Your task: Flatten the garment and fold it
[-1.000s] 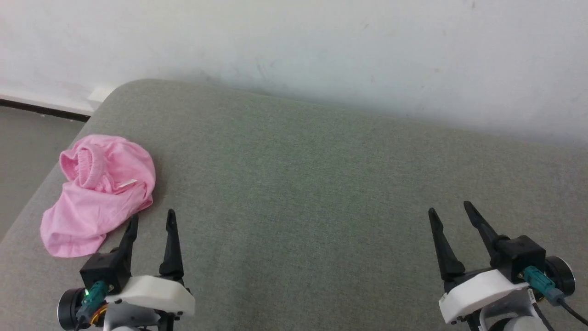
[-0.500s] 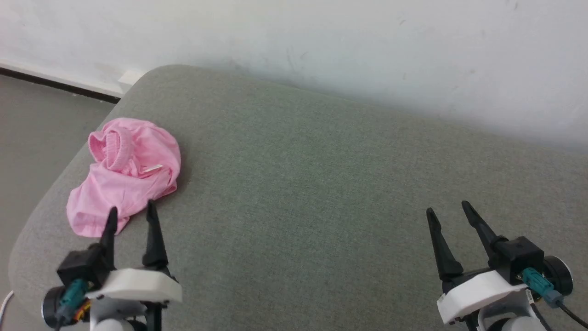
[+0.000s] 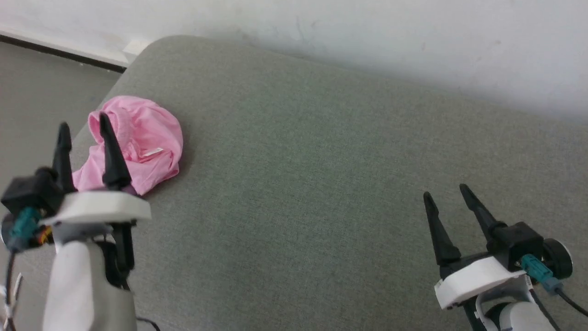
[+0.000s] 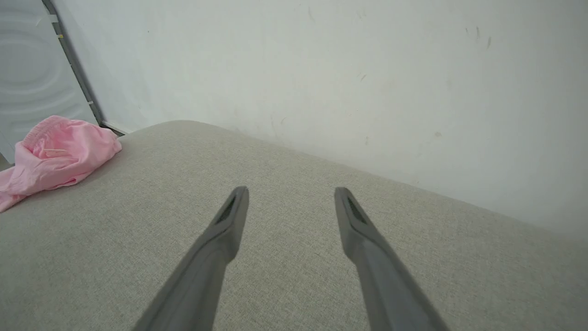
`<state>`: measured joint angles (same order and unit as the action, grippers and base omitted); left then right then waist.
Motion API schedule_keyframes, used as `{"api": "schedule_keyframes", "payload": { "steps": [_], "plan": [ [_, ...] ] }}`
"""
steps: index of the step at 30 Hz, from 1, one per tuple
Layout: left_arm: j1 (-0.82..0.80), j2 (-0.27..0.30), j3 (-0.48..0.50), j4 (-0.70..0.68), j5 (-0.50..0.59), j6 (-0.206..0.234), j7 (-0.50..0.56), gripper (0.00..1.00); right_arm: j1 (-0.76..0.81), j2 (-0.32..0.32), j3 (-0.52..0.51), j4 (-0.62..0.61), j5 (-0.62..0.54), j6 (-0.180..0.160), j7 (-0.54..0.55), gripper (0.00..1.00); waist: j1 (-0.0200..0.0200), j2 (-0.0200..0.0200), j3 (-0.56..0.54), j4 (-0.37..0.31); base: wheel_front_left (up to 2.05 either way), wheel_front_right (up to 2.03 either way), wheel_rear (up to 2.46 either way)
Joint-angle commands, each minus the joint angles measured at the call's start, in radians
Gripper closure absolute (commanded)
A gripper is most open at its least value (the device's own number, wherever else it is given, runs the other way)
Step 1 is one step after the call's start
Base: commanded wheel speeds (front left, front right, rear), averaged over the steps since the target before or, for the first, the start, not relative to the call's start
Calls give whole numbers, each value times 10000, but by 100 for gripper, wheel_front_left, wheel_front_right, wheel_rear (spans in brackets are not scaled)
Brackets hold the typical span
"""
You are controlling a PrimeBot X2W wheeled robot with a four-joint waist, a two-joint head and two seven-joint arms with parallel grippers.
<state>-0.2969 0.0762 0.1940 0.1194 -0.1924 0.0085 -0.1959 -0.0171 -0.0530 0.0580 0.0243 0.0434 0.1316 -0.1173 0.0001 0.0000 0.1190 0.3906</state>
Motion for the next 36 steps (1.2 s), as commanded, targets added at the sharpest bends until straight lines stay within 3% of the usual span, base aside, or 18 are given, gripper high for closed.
{"api": "schedule_keyframes", "payload": {
  "steps": [1,10,19,27,35,36],
  "plan": [
    [-623,210,126,323,-79,-136,-120,0,-243,20,-19,-86,-82,-7,-8,0,-1,0,424,-65,0,0,0],
    [-3259,1631,146,2721,-272,-671,413,0,-715,23,63,-274,-311,-8,97,0,-1,0,1383,-402,0,0,0],
    [-5146,3244,-34,6355,-652,-1154,2595,0,-1170,26,105,-352,-539,-9,92,0,-1,0,2350,-889,0,0,0],
    [-6063,3794,-316,8785,-1941,-1377,4841,0,-1512,28,237,-468,-735,-9,115,0,-1,0,3145,-1114,0,0,0],
    [-5889,4005,-1195,9415,-3192,-1390,6945,0,-1625,28,358,-501,-694,-9,123,0,-1,0,3366,-1358,0,0,0],
    [-5842,4049,-1352,9375,-3292,-1390,7142,15,-1634,28,367,-493,-686,-9,119,0,-1,0,3365,-1383,0,0,0]
  ]
}}
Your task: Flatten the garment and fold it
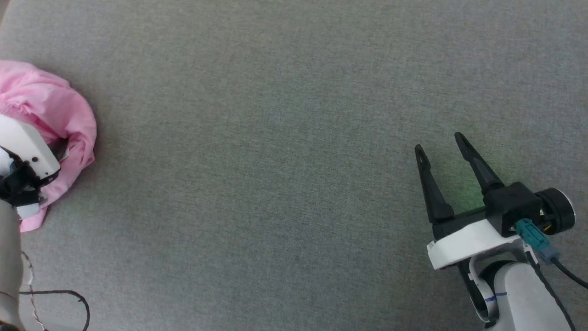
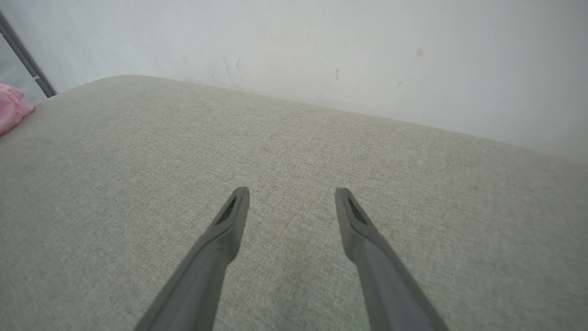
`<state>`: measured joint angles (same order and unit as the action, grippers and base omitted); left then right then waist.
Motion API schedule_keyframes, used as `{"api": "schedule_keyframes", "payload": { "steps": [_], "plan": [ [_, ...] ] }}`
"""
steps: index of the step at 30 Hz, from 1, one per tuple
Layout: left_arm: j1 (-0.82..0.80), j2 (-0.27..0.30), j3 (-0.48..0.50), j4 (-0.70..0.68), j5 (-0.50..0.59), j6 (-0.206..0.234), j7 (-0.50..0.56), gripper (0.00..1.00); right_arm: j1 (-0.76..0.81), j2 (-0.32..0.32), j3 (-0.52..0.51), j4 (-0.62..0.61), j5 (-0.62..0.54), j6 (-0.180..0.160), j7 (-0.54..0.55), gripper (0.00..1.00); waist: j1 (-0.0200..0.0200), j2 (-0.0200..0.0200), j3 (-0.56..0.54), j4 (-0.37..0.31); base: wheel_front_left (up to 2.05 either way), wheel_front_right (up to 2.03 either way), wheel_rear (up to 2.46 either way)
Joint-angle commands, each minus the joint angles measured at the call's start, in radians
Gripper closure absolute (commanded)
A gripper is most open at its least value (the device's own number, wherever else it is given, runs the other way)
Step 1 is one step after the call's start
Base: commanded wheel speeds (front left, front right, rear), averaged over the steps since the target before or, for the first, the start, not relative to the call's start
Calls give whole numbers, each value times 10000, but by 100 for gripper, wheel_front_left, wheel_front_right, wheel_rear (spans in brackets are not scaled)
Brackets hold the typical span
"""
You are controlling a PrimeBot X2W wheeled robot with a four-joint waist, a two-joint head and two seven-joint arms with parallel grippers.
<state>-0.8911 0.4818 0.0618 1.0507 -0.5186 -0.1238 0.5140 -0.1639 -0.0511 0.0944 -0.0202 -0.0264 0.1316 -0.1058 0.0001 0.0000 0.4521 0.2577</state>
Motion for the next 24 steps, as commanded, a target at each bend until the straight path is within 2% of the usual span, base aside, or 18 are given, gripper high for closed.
{"api": "schedule_keyframes", "payload": {
  "steps": [1,2,3,6,9,16,21,24],
  "plan": [
    [155,80,-169,5,-84,-67,103,45,-178,9,12,-34,25,-9,-2,0,-1,0,30,-78,0,0,0],
    [209,161,-305,-41,-122,-67,138,67,-210,9,23,-43,18,-9,-46,0,-1,0,27,-104,0,0,0],
    [257,216,-427,-49,-180,-67,229,100,-258,9,45,-86,-41,-9,-156,0,-1,0,15,-130,0,0,0],
    [315,391,-555,-54,-375,-68,156,100,-320,9,41,-90,-72,-9,-349,0,-1,0,-87,-187,0,0,0],
    [229,643,-605,-75,-238,-19,-539,100,-306,9,11,42,-20,-9,-456,0,-1,0,-312,-215,0,0,0],
    [-431,1007,-647,-577,389,409,-3917,100,-52,9,-89,432,377,-9,-727,0,-1,0,-1325,-184,0,0,0],
    [-1024,1182,-904,-774,893,381,-6130,100,201,9,-157,705,739,-9,-938,0,-1,0,-2162,-226,0,0,0],
    [-1459,1052,-1137,-1009,1162,353,-7126,100,383,9,-269,815,899,-9,-1034,0,-1,0,-2583,-299,0,0,0]
  ]
}}
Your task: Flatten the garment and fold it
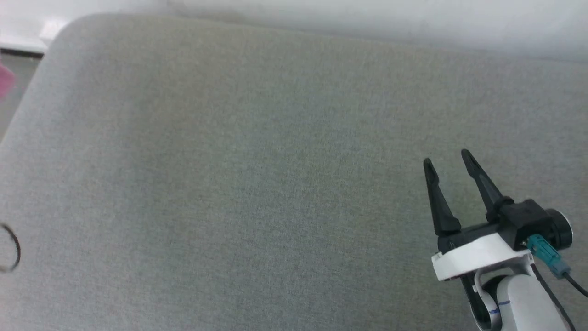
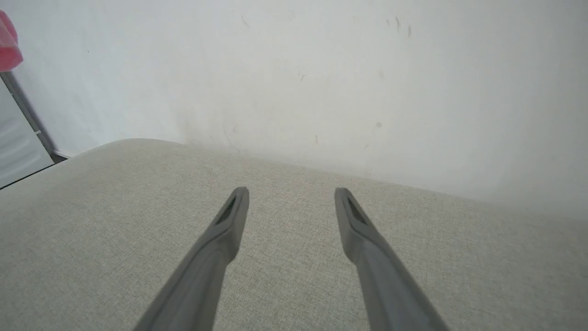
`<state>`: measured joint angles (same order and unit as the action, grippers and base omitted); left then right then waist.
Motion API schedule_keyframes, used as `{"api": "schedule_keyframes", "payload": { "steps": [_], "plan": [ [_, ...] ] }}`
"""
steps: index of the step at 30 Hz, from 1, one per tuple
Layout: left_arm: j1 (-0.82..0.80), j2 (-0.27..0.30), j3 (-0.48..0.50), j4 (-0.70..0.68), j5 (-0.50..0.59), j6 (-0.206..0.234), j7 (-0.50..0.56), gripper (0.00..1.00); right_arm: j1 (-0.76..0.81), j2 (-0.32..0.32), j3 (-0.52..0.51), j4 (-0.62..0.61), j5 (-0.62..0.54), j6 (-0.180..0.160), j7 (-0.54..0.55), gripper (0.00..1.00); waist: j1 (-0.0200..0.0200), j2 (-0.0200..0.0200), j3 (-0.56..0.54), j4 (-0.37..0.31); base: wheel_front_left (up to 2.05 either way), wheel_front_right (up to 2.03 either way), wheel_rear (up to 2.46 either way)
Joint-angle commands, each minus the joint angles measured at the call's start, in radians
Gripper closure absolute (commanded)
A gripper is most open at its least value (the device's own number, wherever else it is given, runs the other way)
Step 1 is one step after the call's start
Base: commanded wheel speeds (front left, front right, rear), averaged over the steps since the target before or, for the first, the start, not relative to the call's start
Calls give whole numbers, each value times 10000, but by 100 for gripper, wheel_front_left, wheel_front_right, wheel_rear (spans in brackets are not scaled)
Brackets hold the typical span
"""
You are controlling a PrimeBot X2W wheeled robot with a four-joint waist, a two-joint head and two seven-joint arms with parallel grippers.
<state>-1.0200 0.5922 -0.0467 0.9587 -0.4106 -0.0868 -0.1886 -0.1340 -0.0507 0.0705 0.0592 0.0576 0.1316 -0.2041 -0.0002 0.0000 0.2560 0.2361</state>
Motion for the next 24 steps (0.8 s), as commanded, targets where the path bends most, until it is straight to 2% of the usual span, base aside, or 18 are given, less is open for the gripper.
{"api": "schedule_keyframes", "payload": {
  "steps": [1,6,10,18,24],
  "plan": [
    [-278,-117,-127,-229,175,-23,-326,100,148,5,-75,47,103,-9,-81,0,2,0,-746,-121,0,0,0],
    [-263,-607,-381,-1194,360,-162,-698,100,479,5,-219,176,370,-9,-196,0,2,0,-1359,-545,0,0,0],
    [300,-1339,-598,-2248,333,-236,-725,100,759,5,-334,191,460,-9,-243,0,2,0,-1737,-1022,0,0,0],
    [2568,-3036,-1411,-3982,-69,-259,-445,100,1296,5,-471,71,553,-9,-173,0,2,0,-2358,-2252,0,0,0],
    [4697,-3859,-2267,-4976,-302,-239,352,100,1604,5,-548,-63,428,-9,4,0,2,0,-2557,-3159,0,0,0]
  ]
}}
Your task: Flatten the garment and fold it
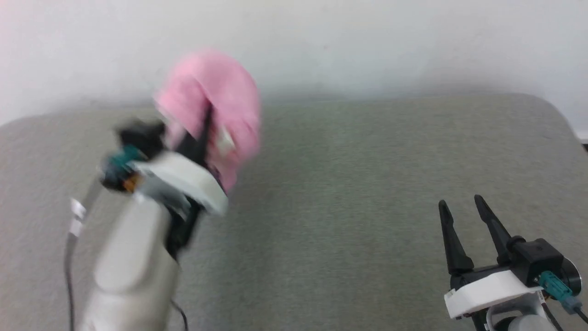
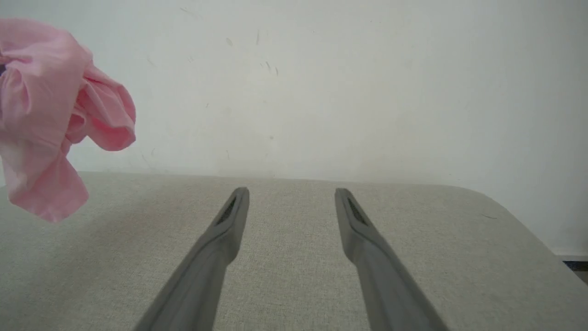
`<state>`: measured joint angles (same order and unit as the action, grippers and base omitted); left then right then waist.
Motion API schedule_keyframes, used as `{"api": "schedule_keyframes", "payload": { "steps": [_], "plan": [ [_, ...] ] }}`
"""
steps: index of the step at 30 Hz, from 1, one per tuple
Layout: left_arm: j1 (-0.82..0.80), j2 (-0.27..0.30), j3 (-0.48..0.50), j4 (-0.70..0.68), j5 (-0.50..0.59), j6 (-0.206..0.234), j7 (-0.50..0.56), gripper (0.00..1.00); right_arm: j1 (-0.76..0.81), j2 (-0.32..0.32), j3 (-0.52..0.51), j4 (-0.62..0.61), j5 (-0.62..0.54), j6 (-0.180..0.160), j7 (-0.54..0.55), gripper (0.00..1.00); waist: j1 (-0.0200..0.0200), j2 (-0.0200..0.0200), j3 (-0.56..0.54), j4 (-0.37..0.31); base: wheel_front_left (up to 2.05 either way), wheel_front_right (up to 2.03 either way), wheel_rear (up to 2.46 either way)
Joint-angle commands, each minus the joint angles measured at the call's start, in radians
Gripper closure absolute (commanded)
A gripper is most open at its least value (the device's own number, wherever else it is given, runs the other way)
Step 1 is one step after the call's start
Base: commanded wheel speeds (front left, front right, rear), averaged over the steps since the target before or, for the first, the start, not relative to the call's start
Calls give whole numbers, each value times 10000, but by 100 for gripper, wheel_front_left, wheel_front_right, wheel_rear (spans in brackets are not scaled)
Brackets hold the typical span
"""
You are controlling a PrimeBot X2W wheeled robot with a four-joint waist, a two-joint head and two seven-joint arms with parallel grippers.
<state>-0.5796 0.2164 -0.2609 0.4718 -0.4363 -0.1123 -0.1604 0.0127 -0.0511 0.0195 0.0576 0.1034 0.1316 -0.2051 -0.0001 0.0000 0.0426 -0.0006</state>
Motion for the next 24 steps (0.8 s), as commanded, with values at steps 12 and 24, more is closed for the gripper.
{"api": "schedule_keyframes", "payload": {
  "steps": [12,24],
  "plan": [
    [3810,-1014,-2474,-881,-83,-101,1084,100,654,9,-197,-157,130,-9,123,0,1,0,-516,-1252,0,0,0],
    [4429,-1212,-2658,-1948,272,629,-417,0,638,9,-95,-296,-113,-9,232,0,1,0,-636,-748,0,0,0]
  ]
}}
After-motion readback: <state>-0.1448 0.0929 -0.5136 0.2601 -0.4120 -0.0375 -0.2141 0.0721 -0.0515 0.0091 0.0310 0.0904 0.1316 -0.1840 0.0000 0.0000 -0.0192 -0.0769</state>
